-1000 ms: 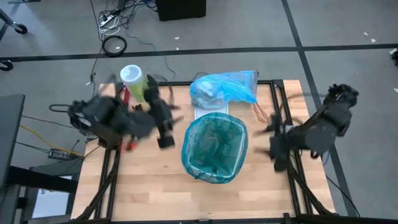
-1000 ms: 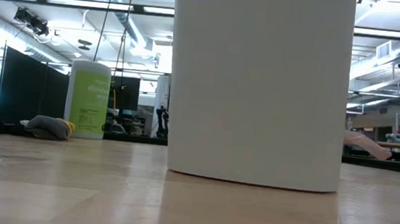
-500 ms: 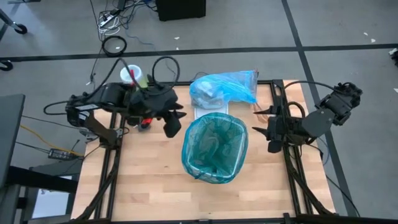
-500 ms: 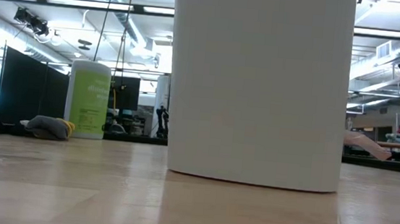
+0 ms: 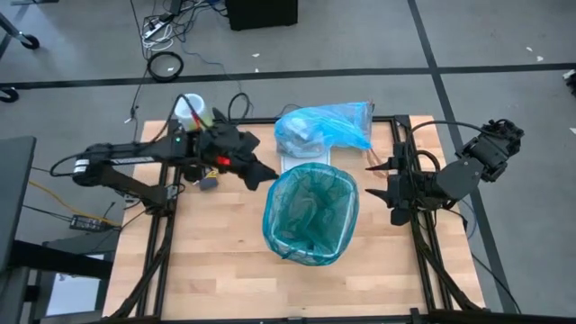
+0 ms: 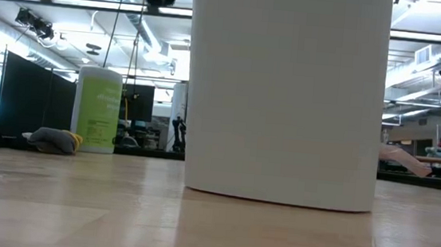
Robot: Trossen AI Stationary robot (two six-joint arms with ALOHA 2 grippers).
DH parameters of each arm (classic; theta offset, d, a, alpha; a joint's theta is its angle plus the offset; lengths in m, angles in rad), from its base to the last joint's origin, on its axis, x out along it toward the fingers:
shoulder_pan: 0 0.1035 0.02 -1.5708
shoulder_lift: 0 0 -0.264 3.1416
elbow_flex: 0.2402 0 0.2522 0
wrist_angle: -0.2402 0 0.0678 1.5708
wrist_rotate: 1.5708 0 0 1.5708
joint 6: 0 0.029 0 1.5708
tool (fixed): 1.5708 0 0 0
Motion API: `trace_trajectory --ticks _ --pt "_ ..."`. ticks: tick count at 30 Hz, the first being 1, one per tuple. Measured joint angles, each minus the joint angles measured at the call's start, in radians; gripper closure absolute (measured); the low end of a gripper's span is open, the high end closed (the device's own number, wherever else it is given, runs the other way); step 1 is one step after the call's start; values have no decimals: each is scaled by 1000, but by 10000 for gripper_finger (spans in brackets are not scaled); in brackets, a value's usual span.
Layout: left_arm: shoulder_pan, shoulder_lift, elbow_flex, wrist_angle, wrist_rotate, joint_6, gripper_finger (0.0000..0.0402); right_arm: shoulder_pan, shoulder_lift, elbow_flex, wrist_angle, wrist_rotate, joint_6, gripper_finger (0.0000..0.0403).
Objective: Place trash/remove bag and relplace
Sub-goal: Insert the blue trash bag into the white trash bin
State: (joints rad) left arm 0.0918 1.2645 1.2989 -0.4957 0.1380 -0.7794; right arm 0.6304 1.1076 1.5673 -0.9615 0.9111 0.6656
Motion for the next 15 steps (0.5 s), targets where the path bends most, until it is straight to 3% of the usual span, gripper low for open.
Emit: trace_trajectory --ticks 4,15 --pt "16 -1 -74 151 47 -54 249 0 0 0 0 -3 -7 174" --pt "25 25 -82 165 104 -62 249 0 0 0 1 -21 -15 174"
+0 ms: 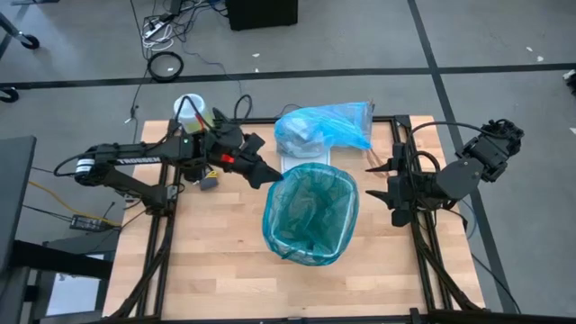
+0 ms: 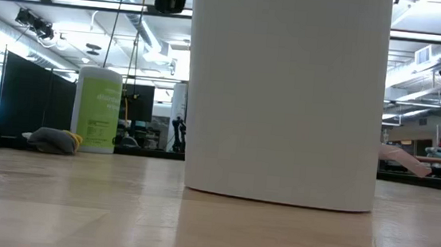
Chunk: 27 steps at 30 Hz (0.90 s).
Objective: Place trash/remove bag and relplace
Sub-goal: Insert the blue trash bag into the white trash bin
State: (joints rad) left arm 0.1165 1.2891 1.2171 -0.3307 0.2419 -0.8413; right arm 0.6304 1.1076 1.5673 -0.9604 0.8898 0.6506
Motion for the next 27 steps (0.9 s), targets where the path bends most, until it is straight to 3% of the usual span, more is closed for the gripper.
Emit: trace_trajectory --ticks 4,9,14,18,20,23,27 --pt "0 30 0 3 68 -1 249 0 0 0 0 -4 0 174" --pt "2 42 2 57 63 0 263 0 0 0 0 -12 -2 174" --pt "7 42 1 48 89 45 330 0 0 0 -12 -9 13 175" --pt "6 42 1 49 92 76 387 -7 11 0 -151 -1 207 176" --pt "6 42 1 48 92 80 395 -8 34 0 -232 -14 314 183" --pt "6 42 1 47 91 82 386 -5 84 0 -293 -57 394 232" --pt "6 42 1 42 71 96 373 -4 156 0 -266 -116 380 349"
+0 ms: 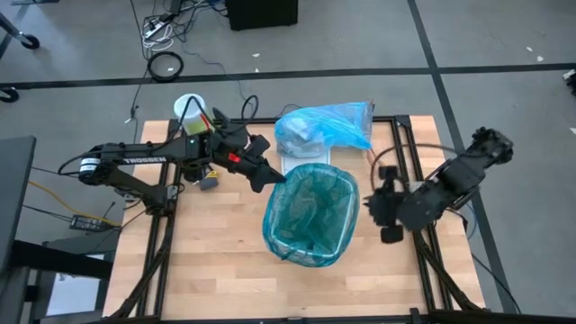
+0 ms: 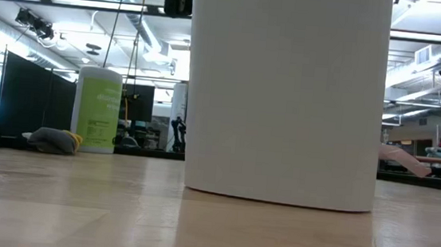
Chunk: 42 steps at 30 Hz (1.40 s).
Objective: Place trash/remove bag and relplace
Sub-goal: Insert the blue trash bag into the white trash bin
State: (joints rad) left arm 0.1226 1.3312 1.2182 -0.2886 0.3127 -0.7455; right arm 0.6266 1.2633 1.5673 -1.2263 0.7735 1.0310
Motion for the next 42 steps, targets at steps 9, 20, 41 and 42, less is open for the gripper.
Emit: trace_trajectory --ticks 9,20,41,42 --pt "0 0 0 -5 -6 12 372 2 79 0 110 -23 -57 400" --pt "-21 0 0 -47 -59 60 371 -10 109 0 34 33 5 402" --pt "-43 1 -54 -14 -124 80 371 -5 182 -70 -5 223 569 403" --pt "-50 1 -69 3 -124 69 371 -5 182 -101 10 218 613 403"
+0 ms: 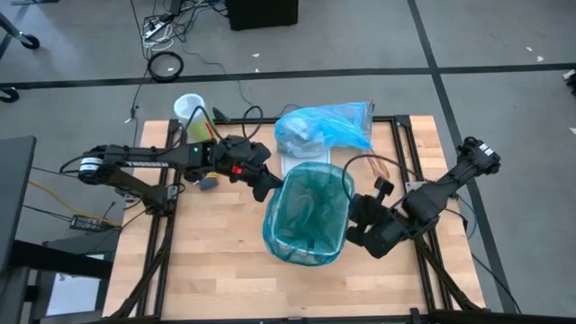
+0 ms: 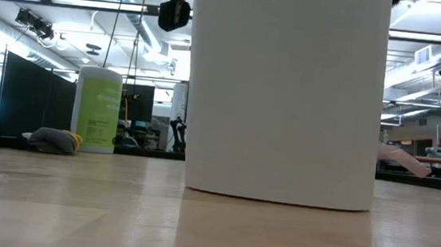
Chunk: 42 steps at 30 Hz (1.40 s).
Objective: Place trash/remove bag and relplace
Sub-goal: Insert the blue trash bag into the white trash bin
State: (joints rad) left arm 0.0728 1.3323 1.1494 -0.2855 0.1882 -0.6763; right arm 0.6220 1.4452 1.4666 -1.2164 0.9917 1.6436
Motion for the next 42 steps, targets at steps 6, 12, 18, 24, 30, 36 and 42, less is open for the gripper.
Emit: trace_trajectory --ticks 6,12,18,24,30,36,42 --pt "-17 0 -86 144 -3 -58 371 3 -35 -218 338 -8 55 403" --pt "-15 -1 -122 210 -16 -83 371 5 -97 -363 560 33 26 403" --pt "-16 -1 -122 193 -40 -38 371 37 -172 -395 530 86 20 403" --pt "-16 -1 -122 208 -18 -41 371 188 -313 -362 278 109 113 403" --pt "-16 -1 -122 216 -19 -57 371 294 -330 -362 206 341 260 403" --pt "-16 -1 -122 225 -42 -61 371 291 -237 -362 382 399 189 403" --pt "-16 -1 -122 246 -63 -61 371 335 -192 -362 476 535 139 403"
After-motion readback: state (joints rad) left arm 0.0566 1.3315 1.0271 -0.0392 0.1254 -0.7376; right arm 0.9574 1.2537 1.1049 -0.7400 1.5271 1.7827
